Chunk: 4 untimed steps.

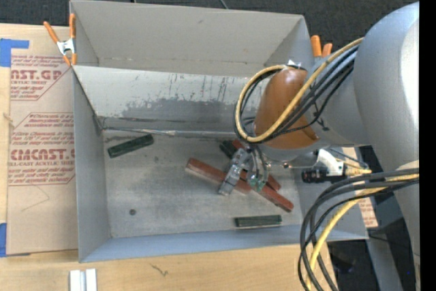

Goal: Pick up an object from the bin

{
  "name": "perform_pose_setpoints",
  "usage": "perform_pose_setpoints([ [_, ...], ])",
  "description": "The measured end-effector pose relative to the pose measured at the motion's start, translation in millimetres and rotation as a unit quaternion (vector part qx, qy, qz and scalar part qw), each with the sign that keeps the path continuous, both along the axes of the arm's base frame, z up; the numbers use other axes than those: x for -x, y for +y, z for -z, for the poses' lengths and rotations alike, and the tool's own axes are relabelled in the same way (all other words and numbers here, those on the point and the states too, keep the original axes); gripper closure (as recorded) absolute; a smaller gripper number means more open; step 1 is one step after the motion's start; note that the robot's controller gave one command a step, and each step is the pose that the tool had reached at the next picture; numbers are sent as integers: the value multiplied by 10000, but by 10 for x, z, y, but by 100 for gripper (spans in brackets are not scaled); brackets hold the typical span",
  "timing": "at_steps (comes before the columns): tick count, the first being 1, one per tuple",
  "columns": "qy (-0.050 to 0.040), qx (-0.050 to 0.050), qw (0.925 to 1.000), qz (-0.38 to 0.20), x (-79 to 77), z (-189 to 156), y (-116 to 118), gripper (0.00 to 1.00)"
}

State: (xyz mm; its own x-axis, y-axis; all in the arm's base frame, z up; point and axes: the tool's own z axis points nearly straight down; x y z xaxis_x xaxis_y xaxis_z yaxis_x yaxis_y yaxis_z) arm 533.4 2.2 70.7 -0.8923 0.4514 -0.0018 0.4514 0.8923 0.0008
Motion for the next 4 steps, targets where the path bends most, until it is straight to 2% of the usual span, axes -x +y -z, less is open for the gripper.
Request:
perform_pose_setpoints([
  [1, 0, 0, 10000, 1, 0, 0, 0, 100],
  [2, 11, 2, 9865, 1640, -166, -460, 206, 100],
  [3, 11, 3, 9865, 1640, -166, -460, 206, 100],
  [4, -9, 5, 9962, 869, -278, -295, 300, 100],
])
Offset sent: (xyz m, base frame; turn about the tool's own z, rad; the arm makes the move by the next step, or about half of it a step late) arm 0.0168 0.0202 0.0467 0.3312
